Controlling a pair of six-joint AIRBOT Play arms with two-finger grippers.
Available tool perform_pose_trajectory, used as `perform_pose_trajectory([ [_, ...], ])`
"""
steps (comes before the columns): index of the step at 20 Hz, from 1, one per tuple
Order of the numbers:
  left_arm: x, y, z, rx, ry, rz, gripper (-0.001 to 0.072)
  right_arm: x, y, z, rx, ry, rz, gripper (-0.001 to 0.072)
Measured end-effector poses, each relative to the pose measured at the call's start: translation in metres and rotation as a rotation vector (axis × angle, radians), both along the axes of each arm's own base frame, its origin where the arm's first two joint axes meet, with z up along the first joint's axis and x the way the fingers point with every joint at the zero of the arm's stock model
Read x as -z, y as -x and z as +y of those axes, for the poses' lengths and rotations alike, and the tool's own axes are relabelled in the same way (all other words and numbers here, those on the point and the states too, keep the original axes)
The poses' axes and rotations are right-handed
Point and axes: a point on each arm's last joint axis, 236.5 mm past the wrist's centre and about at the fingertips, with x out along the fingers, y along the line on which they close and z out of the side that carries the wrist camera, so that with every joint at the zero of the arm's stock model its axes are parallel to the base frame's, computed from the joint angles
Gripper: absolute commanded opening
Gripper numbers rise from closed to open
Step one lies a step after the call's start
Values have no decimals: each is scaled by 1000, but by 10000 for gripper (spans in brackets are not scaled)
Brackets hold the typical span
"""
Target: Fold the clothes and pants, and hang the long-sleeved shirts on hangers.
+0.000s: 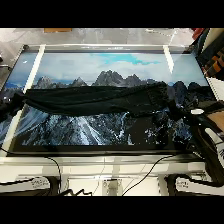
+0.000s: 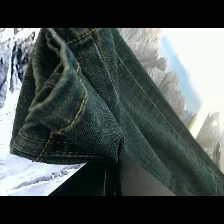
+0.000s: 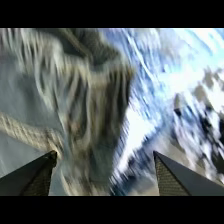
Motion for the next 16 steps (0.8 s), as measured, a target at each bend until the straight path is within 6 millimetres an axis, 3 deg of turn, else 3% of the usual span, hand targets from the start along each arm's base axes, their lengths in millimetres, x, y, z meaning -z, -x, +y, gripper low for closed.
perform_pose_trajectory([
  [2,3,0,-1,3,5,6,32,-1,-17,-4,27,-22,-14,671],
  [5,6,-1,-4,11,10,11,32,6,-37,-6,43,-61,-10,502],
  [6,6,-1,-6,14,12,12,32,9,-41,-2,38,-80,-1,399],
  [8,7,-2,-8,21,15,13,31,13,-49,7,16,-103,6,35],
  [10,4,-4,-12,18,36,2,30,6,-57,13,-20,-97,-13,25],
  [12,-8,-11,-18,11,89,-39,28,-16,-70,16,-95,-45,-73,25],
  [14,-35,-23,-22,21,123,-102,27,-61,-85,17,-181,41,-170,24],
  [16,-76,-39,-23,41,139,-181,26,-116,-98,14,-256,154,-270,23],
])
